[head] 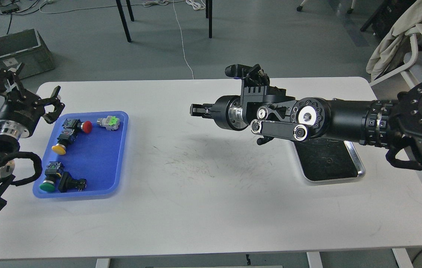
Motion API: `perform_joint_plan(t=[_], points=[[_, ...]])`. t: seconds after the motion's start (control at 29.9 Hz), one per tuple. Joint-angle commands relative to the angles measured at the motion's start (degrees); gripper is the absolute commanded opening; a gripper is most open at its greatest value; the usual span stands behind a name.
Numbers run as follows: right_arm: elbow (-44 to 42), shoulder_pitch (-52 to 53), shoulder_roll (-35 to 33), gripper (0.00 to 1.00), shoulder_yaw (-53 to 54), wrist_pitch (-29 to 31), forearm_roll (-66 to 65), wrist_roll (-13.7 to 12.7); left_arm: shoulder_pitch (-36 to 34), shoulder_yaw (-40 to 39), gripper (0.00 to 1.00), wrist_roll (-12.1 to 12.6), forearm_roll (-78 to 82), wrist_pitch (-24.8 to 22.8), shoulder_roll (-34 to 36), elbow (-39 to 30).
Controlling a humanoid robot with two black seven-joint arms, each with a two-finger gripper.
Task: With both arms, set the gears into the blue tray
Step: 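Lift the black gear with the right gripper and carry it to table center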
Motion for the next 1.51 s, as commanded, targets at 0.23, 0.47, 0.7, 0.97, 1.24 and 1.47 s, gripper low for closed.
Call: perform_joint_plan(t=[0.23, 0.47, 0.7, 0.97, 1.24, 1.47], points=[[1.2, -3.9, 0.0, 0.02, 0.2, -0.3, 0.1, 0.1, 0.2, 0.0, 0.99, 0.0, 0.0, 0.0, -0.1, 0.0], [1.6, -7.7, 0.0, 0.02, 0.1, -0.1, -0.8, 0.1, 0.3, 0.1, 0.99, -0.1, 0.0, 0.0, -0.5, 0.0], [1.7, -8.7, 0.0, 0.03, 0.0, -0.1, -0.9, 0.2, 0.3, 0.0, 0.99, -0.1, 0.0, 0.0, -0.6, 0.0], [2.0, -9.0, 0.0, 0.03, 0.0, -0.1, -0.9, 0.2, 0.4, 0.0, 0.99, -0.1, 0.0, 0.0, -0.6, 0.0], [3.3, -9.7, 0.0, 0.04, 0.0, -0.1, -1.0, 0.2, 0.6, 0.0, 0.99, -0.1, 0.0, 0.0, -0.6, 0.0], [3.7, -10.5, 0.0, 0.05, 0.0, 0.0, -1.0, 0.2, 1.0, 0.0, 0.99, -0.1, 0.0, 0.0, -0.6, 0.0]])
